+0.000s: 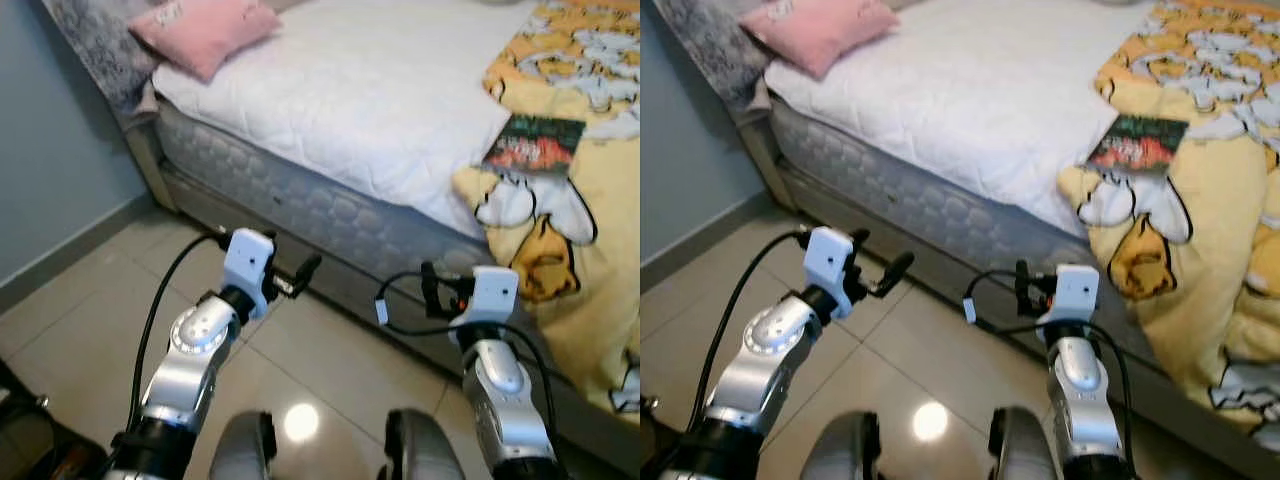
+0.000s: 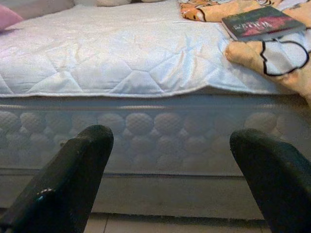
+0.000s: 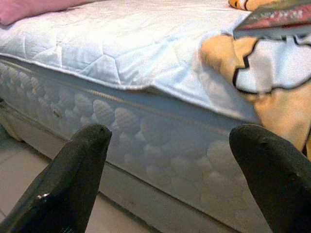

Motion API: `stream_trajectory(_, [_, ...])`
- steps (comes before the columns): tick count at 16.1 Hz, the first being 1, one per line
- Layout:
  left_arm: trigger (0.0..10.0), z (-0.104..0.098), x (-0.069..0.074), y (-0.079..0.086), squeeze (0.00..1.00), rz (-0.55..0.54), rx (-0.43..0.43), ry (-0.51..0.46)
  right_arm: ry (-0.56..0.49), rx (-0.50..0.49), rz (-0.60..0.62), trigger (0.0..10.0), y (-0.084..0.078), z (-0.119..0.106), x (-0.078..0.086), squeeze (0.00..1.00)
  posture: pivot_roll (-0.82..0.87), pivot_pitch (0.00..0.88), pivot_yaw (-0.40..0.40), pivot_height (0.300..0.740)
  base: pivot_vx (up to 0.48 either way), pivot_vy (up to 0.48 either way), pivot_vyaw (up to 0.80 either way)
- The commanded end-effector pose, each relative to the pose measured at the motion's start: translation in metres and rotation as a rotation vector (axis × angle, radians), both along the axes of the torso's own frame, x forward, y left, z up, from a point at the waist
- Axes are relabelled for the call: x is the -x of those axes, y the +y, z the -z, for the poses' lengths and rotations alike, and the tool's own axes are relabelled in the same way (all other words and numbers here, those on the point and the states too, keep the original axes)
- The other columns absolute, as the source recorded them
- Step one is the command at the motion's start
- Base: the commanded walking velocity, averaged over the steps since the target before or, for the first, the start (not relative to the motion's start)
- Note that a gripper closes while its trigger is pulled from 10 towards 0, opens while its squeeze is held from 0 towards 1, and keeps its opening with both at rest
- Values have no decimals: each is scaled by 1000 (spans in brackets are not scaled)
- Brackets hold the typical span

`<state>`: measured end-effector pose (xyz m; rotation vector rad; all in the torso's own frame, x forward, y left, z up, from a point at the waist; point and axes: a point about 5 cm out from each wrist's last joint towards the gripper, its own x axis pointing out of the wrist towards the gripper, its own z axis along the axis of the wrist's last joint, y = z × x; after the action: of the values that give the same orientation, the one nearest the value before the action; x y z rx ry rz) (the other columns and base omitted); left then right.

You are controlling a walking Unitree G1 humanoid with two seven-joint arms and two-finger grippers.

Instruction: Clean up the room

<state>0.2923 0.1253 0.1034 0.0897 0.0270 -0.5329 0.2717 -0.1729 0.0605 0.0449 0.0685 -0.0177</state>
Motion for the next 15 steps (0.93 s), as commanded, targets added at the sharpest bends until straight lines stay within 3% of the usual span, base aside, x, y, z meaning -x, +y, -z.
stream_trajectory(1, [10000,1,1,3,0,0,-12,5,-10,-13,-3,10000,1,-4,-2,0,-47,0,17,713,0,0,0])
stream_trajectory(4, [10000,2,2,3,0,3,-40,-4,-5,-12,-6,10000,1,-2,-1,0,-43,0,14,740,0,0,0])
stream_trajectory(11, [10000,1,2,3,0,-2,-71,-18,0,-20,-16,10000,4,-2,-3,0,-33,0,12,740,0,0,0])
stream_trajectory(13, [10000,2,2,2,0,1,-54,-8,17,17,-14,10000,3,1,-3,0,-34,0,10,740,0,0,0])
stream_trajectory(15, [10000,1,2,0,0,24,-39,-11,25,20,-25,10000,5,1,-4,0,-35,0,9,740,0,384,-234])
